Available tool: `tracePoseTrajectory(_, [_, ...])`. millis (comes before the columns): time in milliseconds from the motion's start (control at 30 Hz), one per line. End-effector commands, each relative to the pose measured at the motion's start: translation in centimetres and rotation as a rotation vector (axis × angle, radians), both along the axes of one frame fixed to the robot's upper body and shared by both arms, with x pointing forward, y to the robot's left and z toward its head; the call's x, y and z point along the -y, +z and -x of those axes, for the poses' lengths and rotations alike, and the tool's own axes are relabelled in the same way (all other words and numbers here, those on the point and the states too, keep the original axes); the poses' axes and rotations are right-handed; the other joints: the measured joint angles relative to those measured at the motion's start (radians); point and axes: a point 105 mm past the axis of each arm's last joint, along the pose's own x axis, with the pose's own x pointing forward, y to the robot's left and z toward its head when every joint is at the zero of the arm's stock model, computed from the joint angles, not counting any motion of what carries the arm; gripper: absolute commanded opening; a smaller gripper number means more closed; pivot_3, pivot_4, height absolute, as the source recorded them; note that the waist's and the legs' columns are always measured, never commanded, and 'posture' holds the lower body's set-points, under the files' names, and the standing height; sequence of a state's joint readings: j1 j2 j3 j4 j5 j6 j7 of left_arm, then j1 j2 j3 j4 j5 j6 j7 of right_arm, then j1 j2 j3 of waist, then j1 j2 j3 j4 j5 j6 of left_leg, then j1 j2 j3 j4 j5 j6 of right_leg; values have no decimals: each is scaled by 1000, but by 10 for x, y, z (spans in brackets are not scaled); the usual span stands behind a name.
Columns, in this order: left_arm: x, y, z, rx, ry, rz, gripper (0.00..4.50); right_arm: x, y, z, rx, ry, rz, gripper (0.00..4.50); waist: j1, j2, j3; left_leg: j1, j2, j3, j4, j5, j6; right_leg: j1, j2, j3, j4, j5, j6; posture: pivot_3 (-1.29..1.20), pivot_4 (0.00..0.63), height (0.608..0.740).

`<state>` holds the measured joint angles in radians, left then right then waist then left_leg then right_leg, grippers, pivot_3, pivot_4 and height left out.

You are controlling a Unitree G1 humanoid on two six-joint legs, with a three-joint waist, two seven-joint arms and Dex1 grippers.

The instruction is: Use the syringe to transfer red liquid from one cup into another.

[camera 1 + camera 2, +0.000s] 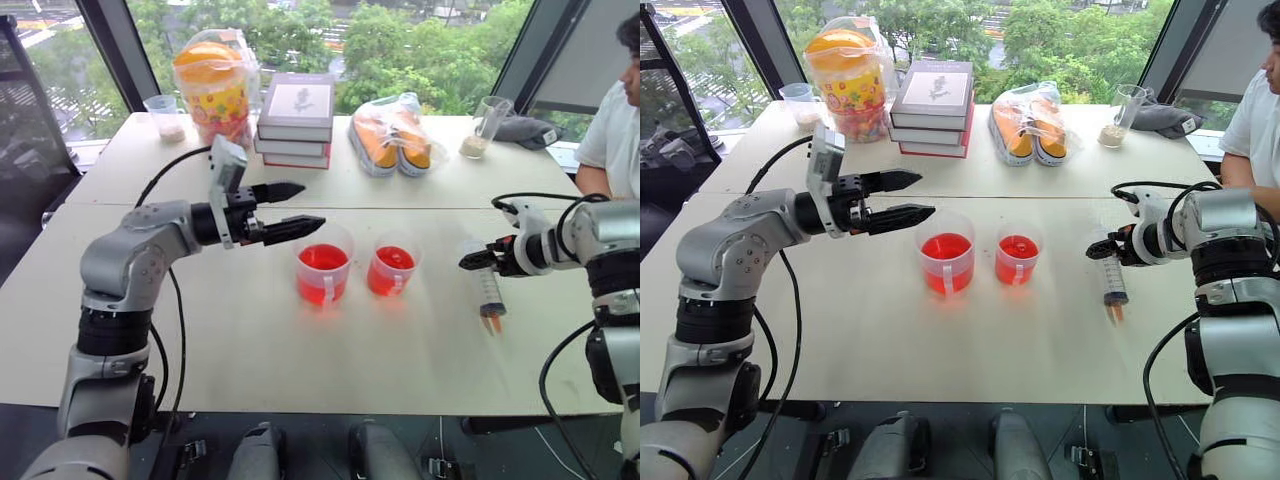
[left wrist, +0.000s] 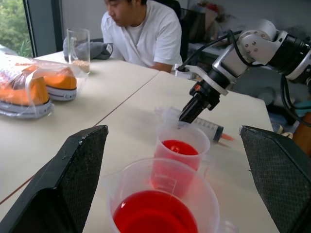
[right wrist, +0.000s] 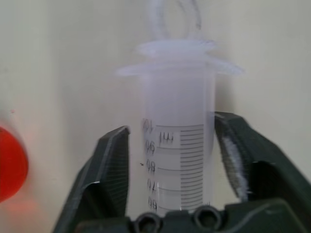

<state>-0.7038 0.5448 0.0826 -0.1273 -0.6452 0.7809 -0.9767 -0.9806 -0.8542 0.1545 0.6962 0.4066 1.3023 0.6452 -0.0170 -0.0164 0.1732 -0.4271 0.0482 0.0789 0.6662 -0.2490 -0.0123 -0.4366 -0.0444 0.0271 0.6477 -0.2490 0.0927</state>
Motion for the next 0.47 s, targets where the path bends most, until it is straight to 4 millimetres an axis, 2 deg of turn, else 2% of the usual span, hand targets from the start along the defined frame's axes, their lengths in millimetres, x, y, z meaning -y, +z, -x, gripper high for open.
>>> tracePoseTrajectory(33, [-2,8,6,36,-9,-5,4500,1,34,-5,98,-9,-35,4463,1,0,0,0,0,0,0,0,0,0,0,0,0,0,0,0,150,740])
tracePoseTrajectory(100, [-4,8,7,34,-6,-12,4500,2,49,-3,142,-1,-23,4463,2,0,0,0,0,0,0,0,0,0,0,0,0,0,0,0,150,740])
tracePoseTrajectory(233, [-11,6,7,17,6,-32,4500,-6,93,13,306,62,12,4463,4,0,0,-1,0,0,-1,0,0,-1,0,0,0,0,0,0,150,740])
tracePoseTrajectory(400, [-16,6,12,4,12,-46,4500,-53,133,51,557,278,-81,4463,3,0,0,-1,0,-1,-2,0,0,-1,0,0,0,0,0,0,150,740])
tracePoseTrajectory(467, [-18,8,14,-6,13,-33,4500,-67,139,62,653,334,-123,4463,1,0,0,0,0,-1,-1,0,0,0,0,0,0,0,0,0,150,740])
